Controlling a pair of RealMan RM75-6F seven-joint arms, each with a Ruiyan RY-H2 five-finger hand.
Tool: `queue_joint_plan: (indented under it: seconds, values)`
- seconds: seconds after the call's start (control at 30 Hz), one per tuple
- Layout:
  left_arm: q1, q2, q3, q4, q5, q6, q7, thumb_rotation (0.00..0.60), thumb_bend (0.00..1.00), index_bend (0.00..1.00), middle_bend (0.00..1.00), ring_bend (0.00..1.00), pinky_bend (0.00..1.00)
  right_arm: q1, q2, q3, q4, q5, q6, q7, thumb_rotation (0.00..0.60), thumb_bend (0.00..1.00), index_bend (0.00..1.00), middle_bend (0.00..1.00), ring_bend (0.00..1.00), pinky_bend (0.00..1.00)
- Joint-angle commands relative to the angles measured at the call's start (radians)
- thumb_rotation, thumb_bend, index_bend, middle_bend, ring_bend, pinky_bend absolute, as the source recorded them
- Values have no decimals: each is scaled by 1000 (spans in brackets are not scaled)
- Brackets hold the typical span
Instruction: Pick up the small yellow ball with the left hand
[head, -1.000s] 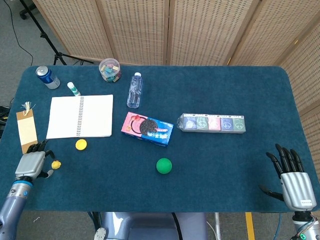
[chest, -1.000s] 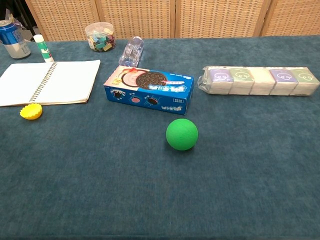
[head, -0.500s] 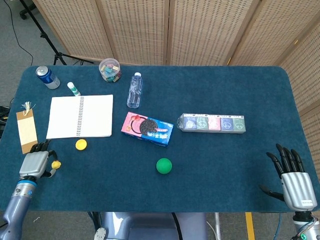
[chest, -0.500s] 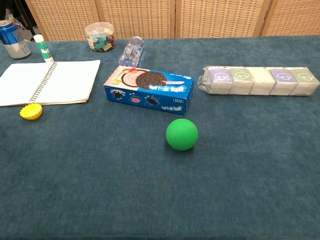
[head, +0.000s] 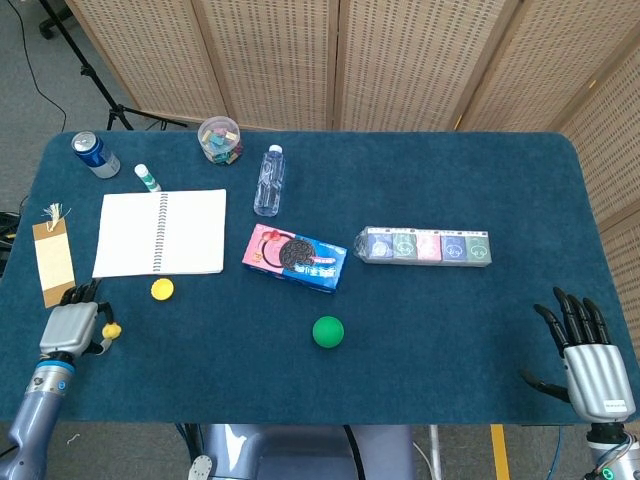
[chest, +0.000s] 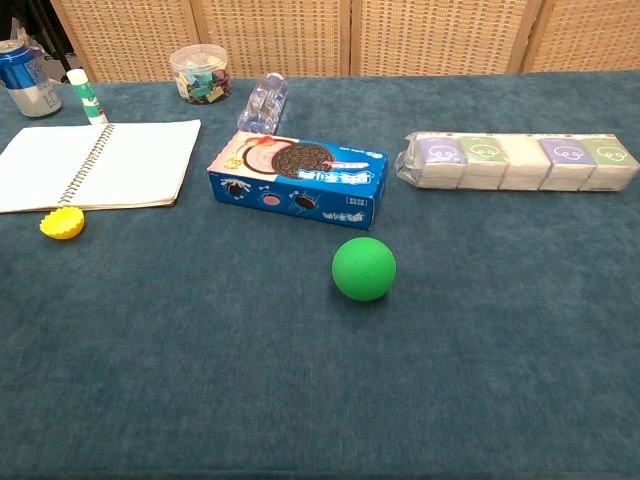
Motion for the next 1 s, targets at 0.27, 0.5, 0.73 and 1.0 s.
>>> queue_joint_plan:
  seconds: [0.27,0.5,0.73,1.0]
  values:
    - [-4,7,-24,-15,5,22,-23,600,272,557,0,0,0,0,1,-1,-4,4,-5,-5,600,0,147,0,0,8]
    - [-38,7,-74,-37,-19,38,-5,600,273,558,0,0,0,2,-1,-2,-6,5,-11,-12,600,0,146,0,0,2]
    - [-96,-32,-127,-30,-75,21,21,600,272,566,0,0,0,3,0,0,-7,12,-16,-12,600,0,146,0,0,2]
    - [-156,-101,-148,0,-149,12,90,600,272,567,0,0,0,3,4,1,-6,16,-18,-5,600,0,147,0,0,2]
